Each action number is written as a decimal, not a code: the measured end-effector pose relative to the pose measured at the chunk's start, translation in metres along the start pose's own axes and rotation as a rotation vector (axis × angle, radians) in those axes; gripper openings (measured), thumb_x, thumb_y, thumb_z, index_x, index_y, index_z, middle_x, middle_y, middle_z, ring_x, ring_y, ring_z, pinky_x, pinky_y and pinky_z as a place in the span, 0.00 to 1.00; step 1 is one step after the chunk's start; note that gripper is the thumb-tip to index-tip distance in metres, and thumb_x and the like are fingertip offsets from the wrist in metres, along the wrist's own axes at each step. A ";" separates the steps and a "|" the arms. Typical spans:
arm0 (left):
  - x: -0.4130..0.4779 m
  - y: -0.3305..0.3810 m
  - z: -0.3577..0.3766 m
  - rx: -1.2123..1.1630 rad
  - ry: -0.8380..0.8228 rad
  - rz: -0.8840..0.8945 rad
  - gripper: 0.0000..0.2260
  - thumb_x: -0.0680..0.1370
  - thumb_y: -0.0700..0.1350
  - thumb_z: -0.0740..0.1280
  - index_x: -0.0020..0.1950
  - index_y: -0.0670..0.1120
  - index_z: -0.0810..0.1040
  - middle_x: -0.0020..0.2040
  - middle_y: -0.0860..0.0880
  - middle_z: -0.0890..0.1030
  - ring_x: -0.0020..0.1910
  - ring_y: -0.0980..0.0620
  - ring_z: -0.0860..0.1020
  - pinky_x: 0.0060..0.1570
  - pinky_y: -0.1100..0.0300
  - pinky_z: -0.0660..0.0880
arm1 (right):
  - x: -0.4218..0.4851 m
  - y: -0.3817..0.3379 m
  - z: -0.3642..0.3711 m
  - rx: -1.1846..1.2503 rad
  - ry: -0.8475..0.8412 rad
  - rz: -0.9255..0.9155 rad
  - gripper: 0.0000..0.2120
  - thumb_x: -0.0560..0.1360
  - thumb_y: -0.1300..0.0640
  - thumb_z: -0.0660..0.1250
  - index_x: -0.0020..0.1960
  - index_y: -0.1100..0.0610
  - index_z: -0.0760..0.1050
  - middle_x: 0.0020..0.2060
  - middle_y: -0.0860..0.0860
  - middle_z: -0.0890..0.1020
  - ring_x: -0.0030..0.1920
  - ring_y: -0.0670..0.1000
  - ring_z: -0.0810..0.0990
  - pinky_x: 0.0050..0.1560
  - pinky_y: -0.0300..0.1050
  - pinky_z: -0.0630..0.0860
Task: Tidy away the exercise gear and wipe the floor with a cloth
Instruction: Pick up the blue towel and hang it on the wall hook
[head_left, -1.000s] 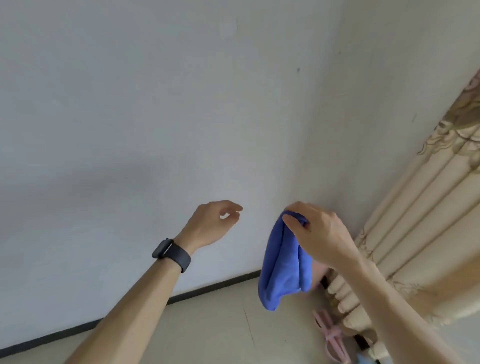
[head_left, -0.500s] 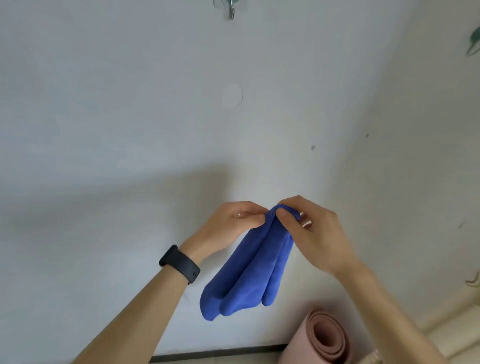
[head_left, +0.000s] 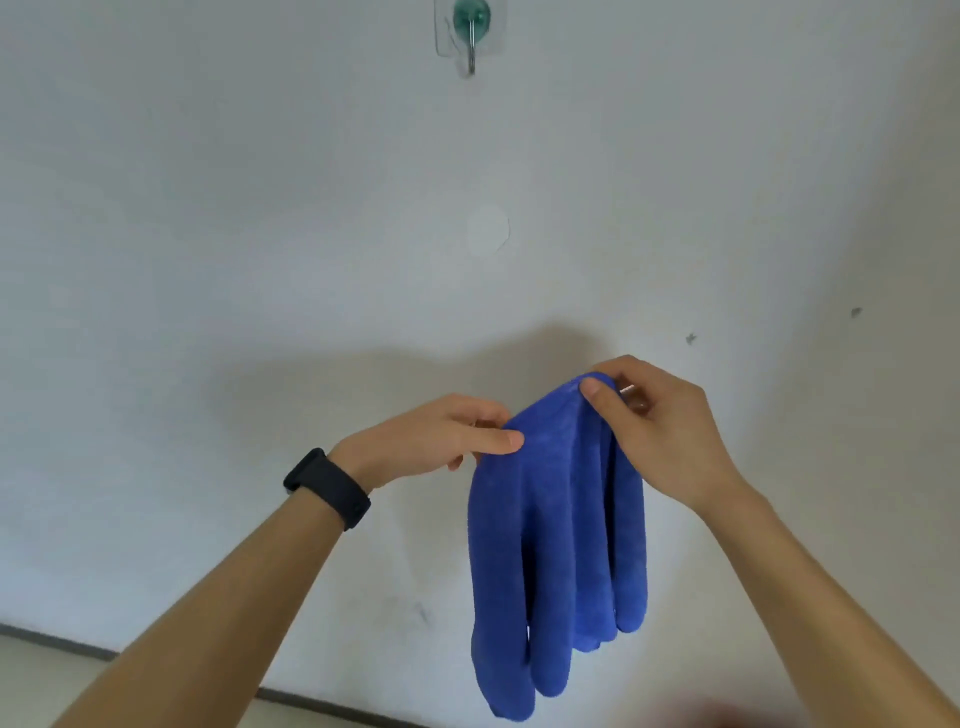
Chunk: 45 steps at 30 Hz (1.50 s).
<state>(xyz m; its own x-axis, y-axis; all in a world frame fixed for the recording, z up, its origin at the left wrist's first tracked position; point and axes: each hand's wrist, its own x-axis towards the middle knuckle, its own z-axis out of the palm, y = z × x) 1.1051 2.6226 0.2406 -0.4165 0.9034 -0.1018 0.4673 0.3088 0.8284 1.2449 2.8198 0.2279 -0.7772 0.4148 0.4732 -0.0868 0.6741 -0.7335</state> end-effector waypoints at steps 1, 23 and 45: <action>0.000 -0.003 -0.005 -0.030 0.035 -0.001 0.04 0.79 0.51 0.69 0.49 0.52 0.82 0.41 0.60 0.78 0.41 0.59 0.75 0.46 0.59 0.69 | 0.003 0.002 0.003 -0.020 -0.005 -0.013 0.05 0.80 0.52 0.66 0.48 0.44 0.80 0.44 0.37 0.82 0.45 0.40 0.79 0.45 0.27 0.72; -0.001 -0.050 -0.066 0.317 0.416 -0.053 0.08 0.73 0.53 0.76 0.49 0.54 0.83 0.44 0.58 0.83 0.41 0.64 0.80 0.40 0.68 0.72 | 0.005 0.005 0.061 -0.001 0.018 0.159 0.05 0.83 0.56 0.59 0.52 0.51 0.74 0.42 0.49 0.81 0.39 0.45 0.77 0.39 0.31 0.71; -0.006 0.060 -0.139 0.077 0.557 0.353 0.06 0.77 0.54 0.71 0.46 0.54 0.85 0.44 0.49 0.85 0.44 0.49 0.81 0.50 0.51 0.77 | 0.077 -0.104 0.022 0.296 -0.054 -0.007 0.04 0.77 0.53 0.72 0.45 0.52 0.80 0.42 0.47 0.82 0.42 0.52 0.81 0.47 0.48 0.77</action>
<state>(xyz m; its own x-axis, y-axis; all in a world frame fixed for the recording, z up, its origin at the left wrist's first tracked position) 1.0276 2.5941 0.3679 -0.5595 0.6717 0.4855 0.6955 0.0620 0.7158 1.1806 2.7680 0.3295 -0.8074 0.3722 0.4579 -0.2640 0.4661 -0.8444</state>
